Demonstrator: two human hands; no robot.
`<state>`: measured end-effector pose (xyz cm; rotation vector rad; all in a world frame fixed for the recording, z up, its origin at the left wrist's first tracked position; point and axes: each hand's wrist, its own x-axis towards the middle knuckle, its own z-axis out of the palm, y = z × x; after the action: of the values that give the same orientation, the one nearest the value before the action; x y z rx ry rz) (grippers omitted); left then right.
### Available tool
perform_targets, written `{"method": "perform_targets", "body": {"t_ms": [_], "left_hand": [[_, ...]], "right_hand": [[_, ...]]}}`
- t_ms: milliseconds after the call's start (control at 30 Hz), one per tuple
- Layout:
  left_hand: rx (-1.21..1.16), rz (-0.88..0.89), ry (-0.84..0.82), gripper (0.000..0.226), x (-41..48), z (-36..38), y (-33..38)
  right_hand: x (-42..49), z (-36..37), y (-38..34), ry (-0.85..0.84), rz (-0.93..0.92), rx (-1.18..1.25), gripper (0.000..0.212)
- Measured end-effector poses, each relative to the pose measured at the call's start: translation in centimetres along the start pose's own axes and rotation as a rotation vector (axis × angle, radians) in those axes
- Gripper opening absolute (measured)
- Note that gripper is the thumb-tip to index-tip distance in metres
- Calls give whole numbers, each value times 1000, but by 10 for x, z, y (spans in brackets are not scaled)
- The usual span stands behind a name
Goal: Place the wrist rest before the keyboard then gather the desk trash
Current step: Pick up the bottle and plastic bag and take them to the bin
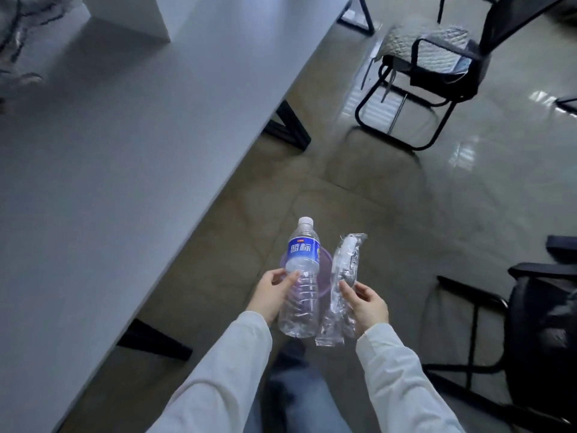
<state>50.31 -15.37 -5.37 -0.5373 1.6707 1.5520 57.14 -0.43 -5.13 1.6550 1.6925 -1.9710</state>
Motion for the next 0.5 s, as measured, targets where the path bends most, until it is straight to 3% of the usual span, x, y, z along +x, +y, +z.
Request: {"method": "perform_targets", "body": {"t_ms": [233,500], "left_hand": [[130,-74,12,48,62,16,-29],[379,-145,-38,58,226,31,-122]], "right_hand": [[63,-14,30,7,74,-9,45],[209,15,128,-24,263,-76,53]]}}
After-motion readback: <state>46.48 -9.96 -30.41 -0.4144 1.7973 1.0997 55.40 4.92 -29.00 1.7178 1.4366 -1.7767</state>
